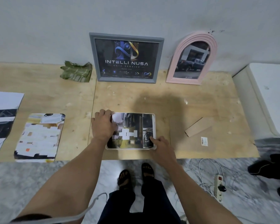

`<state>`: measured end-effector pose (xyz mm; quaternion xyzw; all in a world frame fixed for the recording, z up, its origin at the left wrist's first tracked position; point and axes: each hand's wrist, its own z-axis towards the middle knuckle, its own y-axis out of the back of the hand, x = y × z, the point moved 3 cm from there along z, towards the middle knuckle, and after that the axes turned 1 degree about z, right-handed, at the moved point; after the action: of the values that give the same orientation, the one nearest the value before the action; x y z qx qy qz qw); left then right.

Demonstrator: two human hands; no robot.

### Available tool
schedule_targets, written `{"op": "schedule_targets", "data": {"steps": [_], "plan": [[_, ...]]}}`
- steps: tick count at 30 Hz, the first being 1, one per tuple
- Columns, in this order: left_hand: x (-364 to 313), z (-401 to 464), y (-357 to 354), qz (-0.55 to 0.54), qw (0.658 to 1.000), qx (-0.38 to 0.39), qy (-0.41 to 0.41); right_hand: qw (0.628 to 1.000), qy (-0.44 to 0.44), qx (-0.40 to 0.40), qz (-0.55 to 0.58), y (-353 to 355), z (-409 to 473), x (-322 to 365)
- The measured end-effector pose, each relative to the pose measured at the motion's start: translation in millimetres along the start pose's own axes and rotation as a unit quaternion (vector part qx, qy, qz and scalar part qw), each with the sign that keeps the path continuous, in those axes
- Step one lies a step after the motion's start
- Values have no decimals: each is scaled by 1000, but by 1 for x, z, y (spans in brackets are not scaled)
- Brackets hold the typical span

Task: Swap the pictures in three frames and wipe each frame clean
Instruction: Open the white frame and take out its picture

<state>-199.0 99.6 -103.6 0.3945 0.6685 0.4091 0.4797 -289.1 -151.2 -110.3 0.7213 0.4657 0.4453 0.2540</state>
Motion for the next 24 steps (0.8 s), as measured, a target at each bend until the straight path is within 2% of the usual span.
{"op": "schedule_targets", "data": {"steps": [2,5,8,11,14,16,17,20,24], "plan": [[0,-3,3,13,1000,-28,-3,1000,1,18,1,-1,3,-4],[-4,-8,7,-1,1000,-28,14,998,12,66,-12,5,6,-9],[-1,-15,3,-120,990,-27,63,996,32,86,-8,10,9,-12],[8,-23,1,-306,943,-4,132,995,4,78,70,23,18,-9],[12,-30,14,-438,887,47,140,980,-2,27,197,49,29,-3],[18,-38,30,-486,858,70,154,956,-23,48,290,66,35,5],[22,-42,37,-500,848,72,163,951,-33,66,300,73,38,9],[42,-57,53,-542,816,38,198,947,2,99,306,88,53,35],[75,-78,62,-587,772,4,243,949,74,77,298,100,68,103]]}}
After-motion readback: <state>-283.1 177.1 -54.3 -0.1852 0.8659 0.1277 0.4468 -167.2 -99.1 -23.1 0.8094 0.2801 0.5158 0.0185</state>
